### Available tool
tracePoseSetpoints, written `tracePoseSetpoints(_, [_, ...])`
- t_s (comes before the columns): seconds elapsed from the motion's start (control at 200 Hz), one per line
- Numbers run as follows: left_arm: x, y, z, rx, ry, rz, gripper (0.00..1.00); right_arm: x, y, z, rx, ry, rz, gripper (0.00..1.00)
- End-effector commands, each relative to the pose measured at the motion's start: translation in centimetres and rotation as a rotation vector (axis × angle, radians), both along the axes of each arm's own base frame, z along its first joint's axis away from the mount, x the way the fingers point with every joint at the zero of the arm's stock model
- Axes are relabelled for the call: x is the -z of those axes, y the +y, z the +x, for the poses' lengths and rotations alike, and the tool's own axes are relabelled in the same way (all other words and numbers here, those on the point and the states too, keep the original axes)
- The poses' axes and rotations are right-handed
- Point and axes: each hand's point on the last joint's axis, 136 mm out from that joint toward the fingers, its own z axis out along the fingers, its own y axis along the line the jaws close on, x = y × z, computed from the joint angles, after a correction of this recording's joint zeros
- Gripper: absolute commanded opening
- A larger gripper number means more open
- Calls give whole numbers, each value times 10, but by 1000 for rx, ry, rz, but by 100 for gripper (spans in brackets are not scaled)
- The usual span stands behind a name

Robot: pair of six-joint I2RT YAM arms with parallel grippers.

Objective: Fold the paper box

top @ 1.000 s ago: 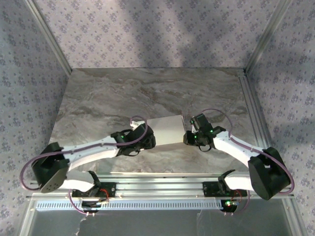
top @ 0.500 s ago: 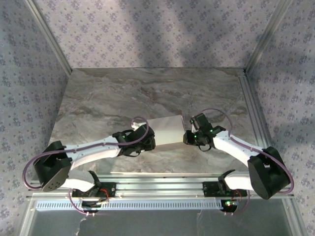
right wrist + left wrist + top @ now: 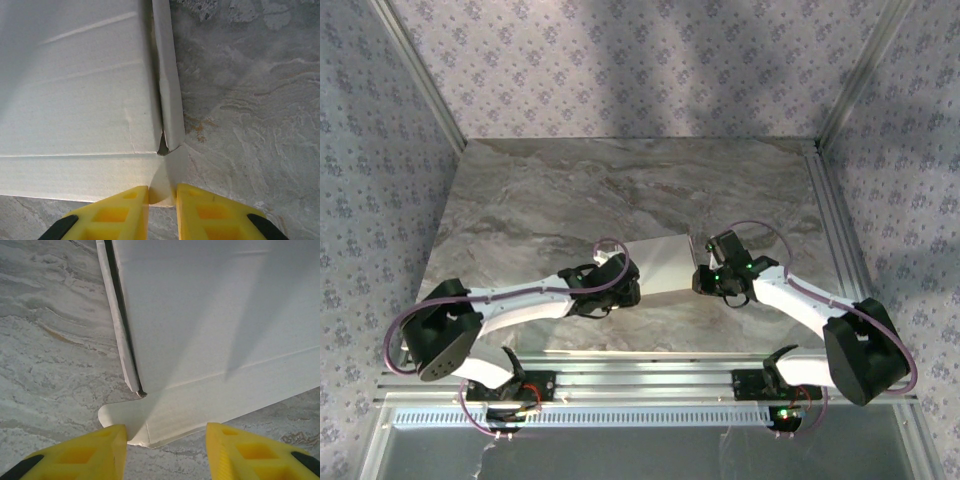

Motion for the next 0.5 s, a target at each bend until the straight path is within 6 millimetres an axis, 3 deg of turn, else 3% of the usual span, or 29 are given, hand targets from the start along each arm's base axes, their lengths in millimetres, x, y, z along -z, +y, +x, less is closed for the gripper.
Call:
tracePoseSetpoints(0.0, [-9,-13,6,20,-21,-20,45,-4,2,1,-12,2,9,22])
tracePoseSetpoints(0.495, [-7,-14,10,18,-44,-15,41,-5,3,2,-14,1,14,21])
